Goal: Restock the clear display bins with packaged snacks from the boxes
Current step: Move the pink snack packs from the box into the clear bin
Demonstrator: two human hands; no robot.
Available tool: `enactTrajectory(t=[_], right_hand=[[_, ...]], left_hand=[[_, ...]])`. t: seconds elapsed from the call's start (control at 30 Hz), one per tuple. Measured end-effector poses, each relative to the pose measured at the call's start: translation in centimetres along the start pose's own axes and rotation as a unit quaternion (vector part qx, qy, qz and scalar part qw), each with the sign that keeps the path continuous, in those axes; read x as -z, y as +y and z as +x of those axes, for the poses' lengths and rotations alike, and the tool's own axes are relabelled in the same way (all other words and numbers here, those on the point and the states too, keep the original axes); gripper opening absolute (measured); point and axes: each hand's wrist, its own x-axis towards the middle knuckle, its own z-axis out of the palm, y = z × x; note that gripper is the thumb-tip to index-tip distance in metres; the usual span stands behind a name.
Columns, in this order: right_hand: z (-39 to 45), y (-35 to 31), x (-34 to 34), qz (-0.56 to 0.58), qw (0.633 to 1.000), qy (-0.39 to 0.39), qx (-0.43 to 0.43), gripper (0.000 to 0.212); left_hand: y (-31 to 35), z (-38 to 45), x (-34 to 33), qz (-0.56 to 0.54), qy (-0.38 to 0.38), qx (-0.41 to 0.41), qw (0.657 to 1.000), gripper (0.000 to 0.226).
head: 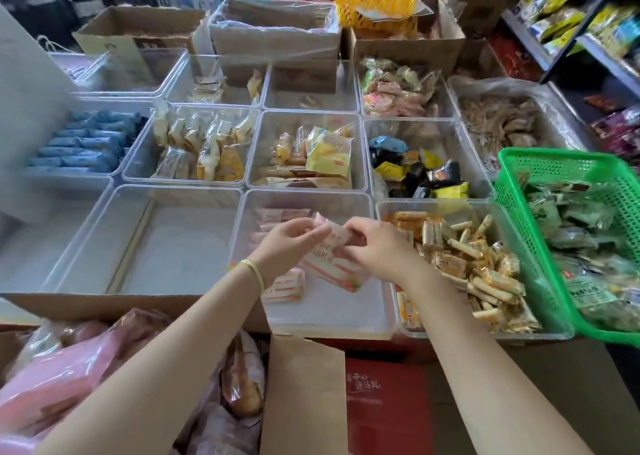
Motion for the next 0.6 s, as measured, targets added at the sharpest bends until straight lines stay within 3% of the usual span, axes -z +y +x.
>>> enactTrajectory(t=[0.07,0.13,0.17,0.23,0.3,0.37,0.6], right_hand=[[2.4,0.7,-0.7,-0.041,0.998,0.028,-0.03,0.015],[5.0,1.6,-1.7,-0.117,0.988,0.072,-0.069,0.016],[6.3,1.9,-2.2,-0.158,0.98,0.091,-0.084,0.016],[8.7,2.0,-3.4,-0.23,0.962,0.11,-0.096,0.015],[10.7,1.7,-4.6,-0.289,0.946,0.111,-0.1,0.02],[12.4,1.6,-5.8,-0.33,0.933,0.104,-0.098,0.028],[15.5,2.9,-8.7,-0.409,0.905,0.117,-0.021,0.027]], left_hand=[[-0.7,2.1,1.3,0.02,0.026,0.036,0.999,0.026],[-1.7,3.9,2.9,0.147,0.054,0.056,0.986,0.022],[-2.5,4.9,3.6,0.25,0.066,0.07,0.964,0.022],[-4.0,6.1,4.3,0.412,0.065,0.134,0.899,0.046],[-5.7,6.7,4.3,0.498,0.039,0.195,0.844,0.064],[-6.8,6.6,4.0,0.538,0.019,0.213,0.816,0.069],[-7.8,6.9,4.8,0.529,-0.022,0.201,0.824,0.08]])
